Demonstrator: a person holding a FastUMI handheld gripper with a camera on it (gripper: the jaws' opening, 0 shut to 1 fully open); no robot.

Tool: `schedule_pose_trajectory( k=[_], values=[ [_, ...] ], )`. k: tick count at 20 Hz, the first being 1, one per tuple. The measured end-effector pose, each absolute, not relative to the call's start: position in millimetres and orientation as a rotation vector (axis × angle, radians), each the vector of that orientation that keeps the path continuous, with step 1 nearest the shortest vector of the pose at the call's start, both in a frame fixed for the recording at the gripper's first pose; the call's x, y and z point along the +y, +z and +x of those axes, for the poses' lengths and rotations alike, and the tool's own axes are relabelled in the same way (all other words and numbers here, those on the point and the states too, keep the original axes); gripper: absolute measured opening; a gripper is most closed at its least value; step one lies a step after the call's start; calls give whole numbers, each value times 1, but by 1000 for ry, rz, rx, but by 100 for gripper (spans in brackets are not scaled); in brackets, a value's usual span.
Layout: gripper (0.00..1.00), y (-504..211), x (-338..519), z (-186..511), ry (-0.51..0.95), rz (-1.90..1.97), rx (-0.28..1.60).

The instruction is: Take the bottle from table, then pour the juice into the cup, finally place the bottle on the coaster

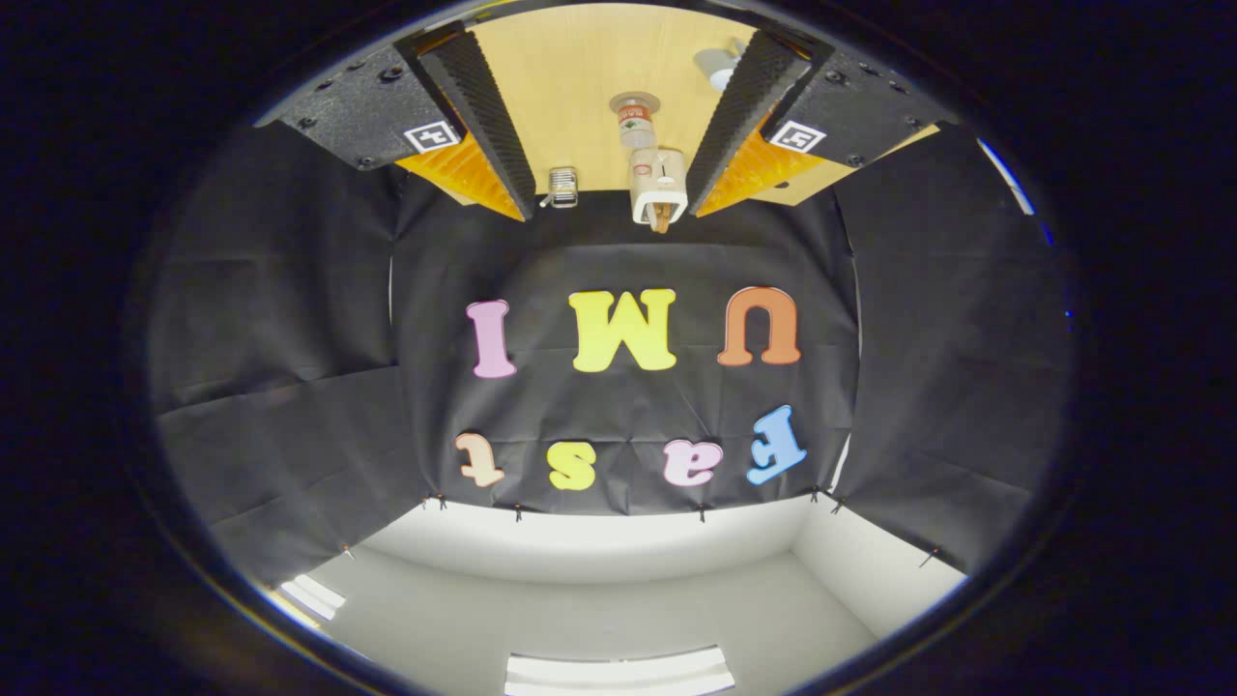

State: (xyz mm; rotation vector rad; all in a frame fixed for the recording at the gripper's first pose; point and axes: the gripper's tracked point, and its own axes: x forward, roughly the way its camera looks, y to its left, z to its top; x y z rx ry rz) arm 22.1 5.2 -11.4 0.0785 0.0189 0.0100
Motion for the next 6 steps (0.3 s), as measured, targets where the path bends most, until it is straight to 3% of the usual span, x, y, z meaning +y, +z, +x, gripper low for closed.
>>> schedule_pose_trajectory(
  k=[6],
  values=[
    [100, -19, 9, 19, 27, 61, 18]
  ],
)
